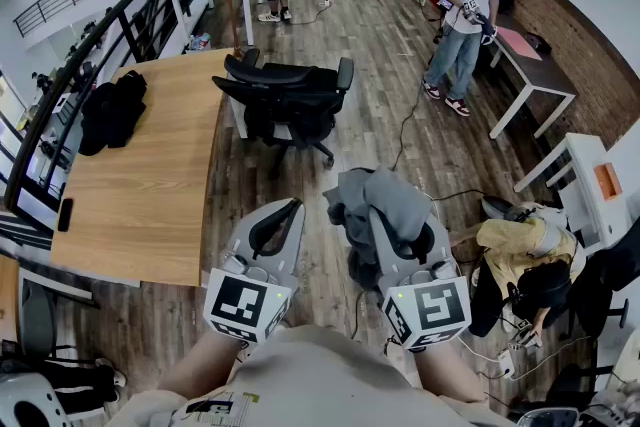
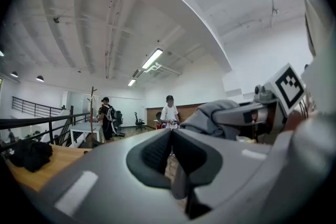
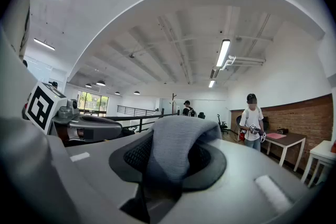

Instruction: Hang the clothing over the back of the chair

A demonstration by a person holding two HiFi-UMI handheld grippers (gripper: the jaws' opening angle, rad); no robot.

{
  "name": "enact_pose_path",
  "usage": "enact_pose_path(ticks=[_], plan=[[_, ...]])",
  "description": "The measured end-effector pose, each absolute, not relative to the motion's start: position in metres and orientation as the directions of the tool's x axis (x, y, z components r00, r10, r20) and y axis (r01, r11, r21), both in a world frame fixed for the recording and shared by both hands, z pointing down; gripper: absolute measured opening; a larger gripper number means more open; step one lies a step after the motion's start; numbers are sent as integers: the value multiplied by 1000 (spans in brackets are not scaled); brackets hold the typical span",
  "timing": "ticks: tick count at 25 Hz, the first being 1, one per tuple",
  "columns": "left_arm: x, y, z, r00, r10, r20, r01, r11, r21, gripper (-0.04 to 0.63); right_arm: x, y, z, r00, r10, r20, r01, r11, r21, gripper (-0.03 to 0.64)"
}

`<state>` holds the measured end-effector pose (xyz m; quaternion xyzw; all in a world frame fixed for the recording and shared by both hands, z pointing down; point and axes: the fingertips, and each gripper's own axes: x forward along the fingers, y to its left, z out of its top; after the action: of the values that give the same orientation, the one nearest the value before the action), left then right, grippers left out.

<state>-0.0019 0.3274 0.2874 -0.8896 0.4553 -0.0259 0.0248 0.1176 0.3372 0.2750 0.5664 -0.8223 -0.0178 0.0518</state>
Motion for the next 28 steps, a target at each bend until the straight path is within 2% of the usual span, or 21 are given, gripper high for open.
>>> enact_pose_path(ticks=[25,28], plan=[[28,334,307,508,-859,65,-859,-511,-44,3,149,337,303,-472,-878,85,-881,473,-3,146],[33,336,310,482,-874,70,-874,-485,-40,3,157,337,299,-478,-875,83,-876,481,27,146]])
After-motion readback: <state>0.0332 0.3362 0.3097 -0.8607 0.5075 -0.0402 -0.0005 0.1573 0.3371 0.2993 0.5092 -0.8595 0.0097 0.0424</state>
